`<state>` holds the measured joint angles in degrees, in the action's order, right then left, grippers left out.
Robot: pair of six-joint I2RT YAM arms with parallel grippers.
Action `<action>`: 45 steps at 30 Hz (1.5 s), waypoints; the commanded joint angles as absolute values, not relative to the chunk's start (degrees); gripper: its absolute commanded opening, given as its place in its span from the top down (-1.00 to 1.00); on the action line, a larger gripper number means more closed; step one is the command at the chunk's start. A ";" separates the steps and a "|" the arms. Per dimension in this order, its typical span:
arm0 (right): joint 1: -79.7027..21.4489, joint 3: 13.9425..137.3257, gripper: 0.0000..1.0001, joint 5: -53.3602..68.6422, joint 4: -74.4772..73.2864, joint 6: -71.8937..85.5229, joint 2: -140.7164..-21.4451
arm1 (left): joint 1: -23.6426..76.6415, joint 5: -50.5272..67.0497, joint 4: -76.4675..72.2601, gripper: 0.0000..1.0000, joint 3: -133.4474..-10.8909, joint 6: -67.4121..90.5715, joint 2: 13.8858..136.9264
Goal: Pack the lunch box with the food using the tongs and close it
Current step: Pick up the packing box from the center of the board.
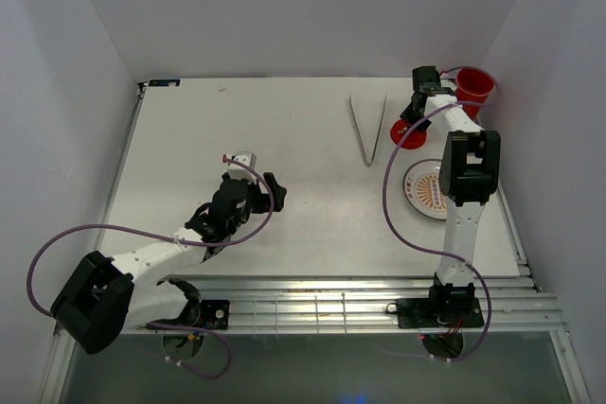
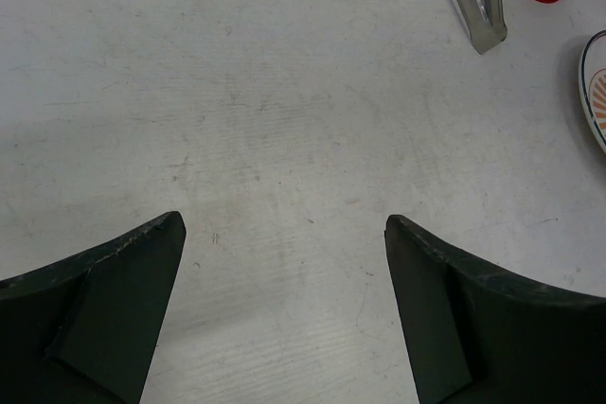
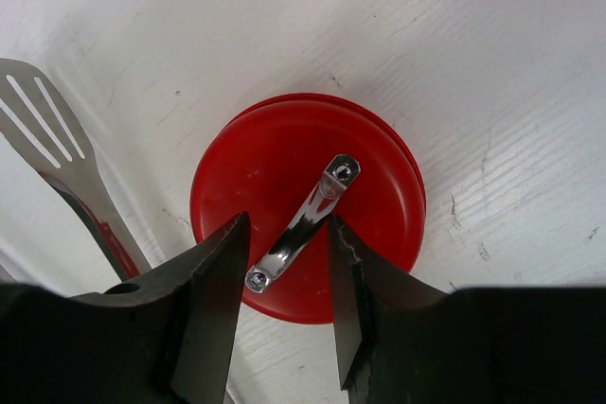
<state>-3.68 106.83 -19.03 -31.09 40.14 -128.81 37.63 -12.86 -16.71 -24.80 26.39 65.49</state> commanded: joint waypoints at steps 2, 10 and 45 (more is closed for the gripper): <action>-3.25 108.81 0.12 -17.85 -28.65 36.75 -128.58 | 37.79 -12.39 -17.32 -0.93 -25.66 26.28 65.39; -0.62 106.79 -0.02 -10.03 -28.57 25.85 -122.54 | 37.71 -12.39 -17.32 -0.93 -25.40 26.37 65.13; 9.76 125.51 -0.08 -0.62 -15.91 -6.15 -130.34 | 37.79 -10.37 -17.40 -0.94 -25.58 27.86 65.66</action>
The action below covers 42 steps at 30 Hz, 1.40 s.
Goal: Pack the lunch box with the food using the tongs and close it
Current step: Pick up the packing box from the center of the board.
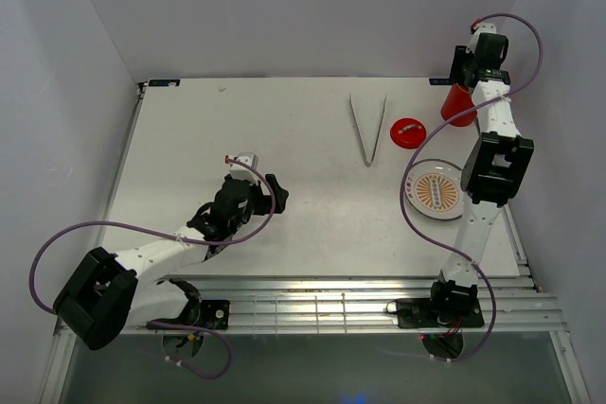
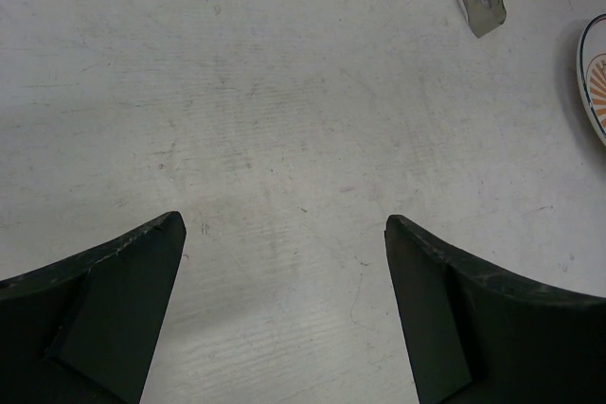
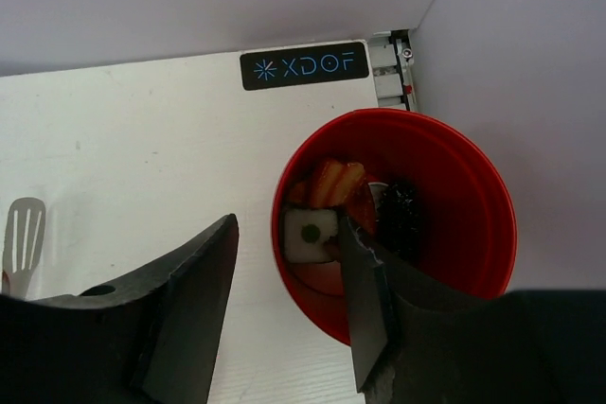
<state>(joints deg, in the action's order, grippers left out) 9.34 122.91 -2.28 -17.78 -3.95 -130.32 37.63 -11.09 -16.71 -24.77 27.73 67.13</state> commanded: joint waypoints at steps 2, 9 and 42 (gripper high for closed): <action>9.76 125.60 -0.03 -0.62 -16.00 -6.50 -130.69 | 37.71 -10.37 -17.40 -0.94 -25.58 27.86 65.57; 9.76 126.56 0.17 3.25 -17.93 -6.68 -132.54 | 37.71 -10.02 -17.49 -0.93 -25.75 27.86 66.18; 9.67 125.77 0.49 0.18 -19.07 -8.61 -134.38 | 37.79 -11.07 -17.32 -0.93 -25.49 27.69 65.31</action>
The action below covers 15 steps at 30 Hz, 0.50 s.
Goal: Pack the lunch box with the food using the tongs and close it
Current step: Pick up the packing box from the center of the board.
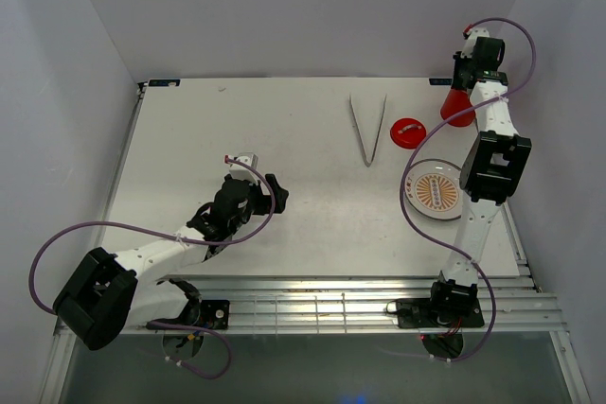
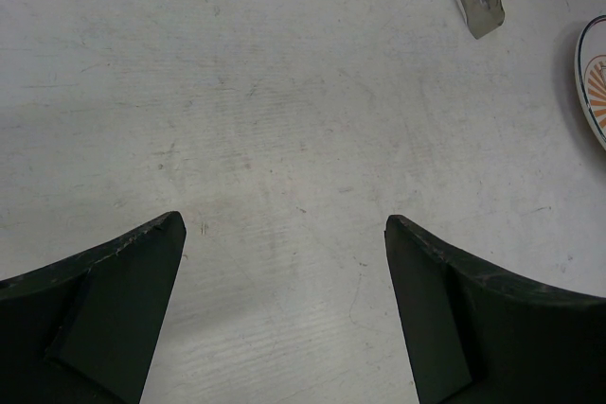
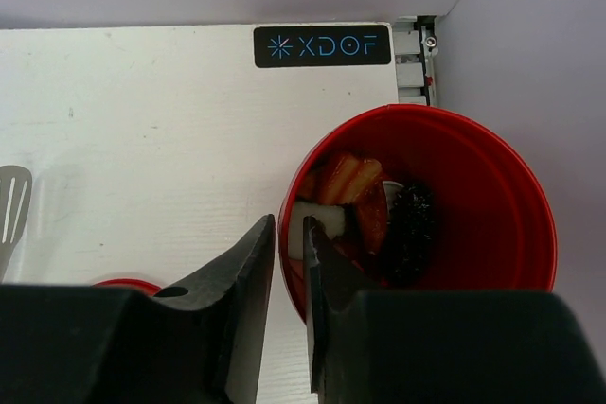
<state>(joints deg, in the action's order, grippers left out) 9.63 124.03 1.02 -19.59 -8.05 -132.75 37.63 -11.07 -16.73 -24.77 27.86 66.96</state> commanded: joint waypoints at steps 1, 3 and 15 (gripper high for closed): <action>9.67 125.77 0.53 0.26 -19.07 -8.35 -134.47 | 37.79 -11.25 -17.31 -0.93 -25.40 27.69 65.22; 9.67 125.68 0.63 0.26 -18.99 -8.35 -134.21 | 37.71 -11.25 -17.31 -0.93 -25.40 27.69 65.21; 5.28 112.96 0.85 -9.92 -12.49 -14.48 -122.54 | 37.79 -10.55 -17.31 -0.93 -25.49 27.86 64.77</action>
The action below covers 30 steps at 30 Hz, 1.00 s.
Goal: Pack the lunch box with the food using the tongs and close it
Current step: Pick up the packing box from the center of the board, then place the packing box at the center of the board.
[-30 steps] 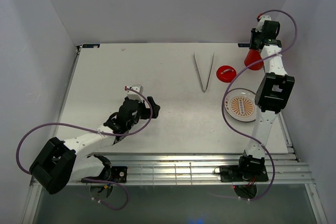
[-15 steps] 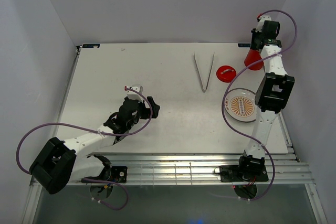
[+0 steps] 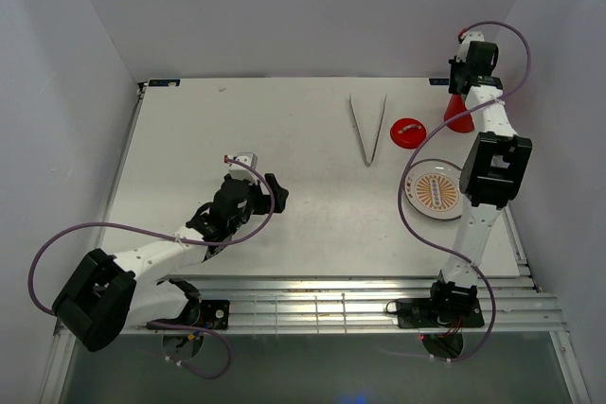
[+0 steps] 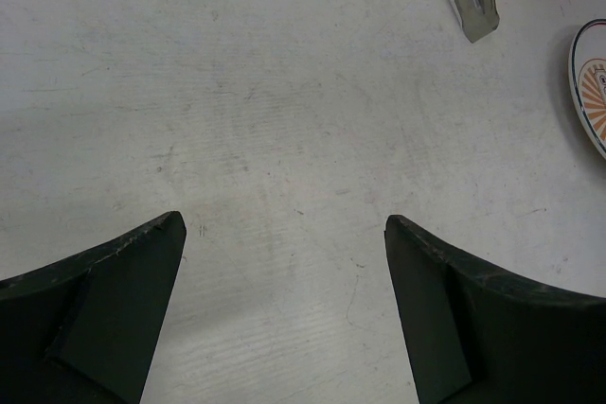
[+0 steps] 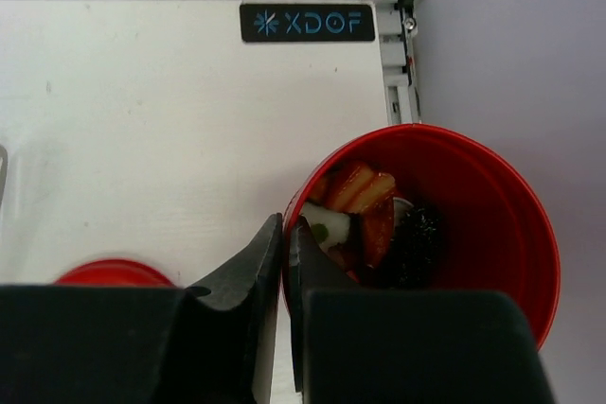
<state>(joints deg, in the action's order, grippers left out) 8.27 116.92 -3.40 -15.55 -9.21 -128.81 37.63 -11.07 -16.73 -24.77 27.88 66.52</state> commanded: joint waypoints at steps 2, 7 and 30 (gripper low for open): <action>3.53 111.54 0.85 -12.20 -11.87 -15.55 -120.60 | 37.79 -10.46 -17.31 -0.93 -25.58 27.86 64.78; 0.97 109.00 0.84 -12.83 -14.15 -15.03 -113.66 | 37.71 -10.98 -17.31 -0.93 -25.40 27.86 64.42; -33.65 76.48 0.85 -20.38 -22.85 3.60 -82.62 | 37.79 -22.94 -17.58 -0.90 -18.72 29.00 50.36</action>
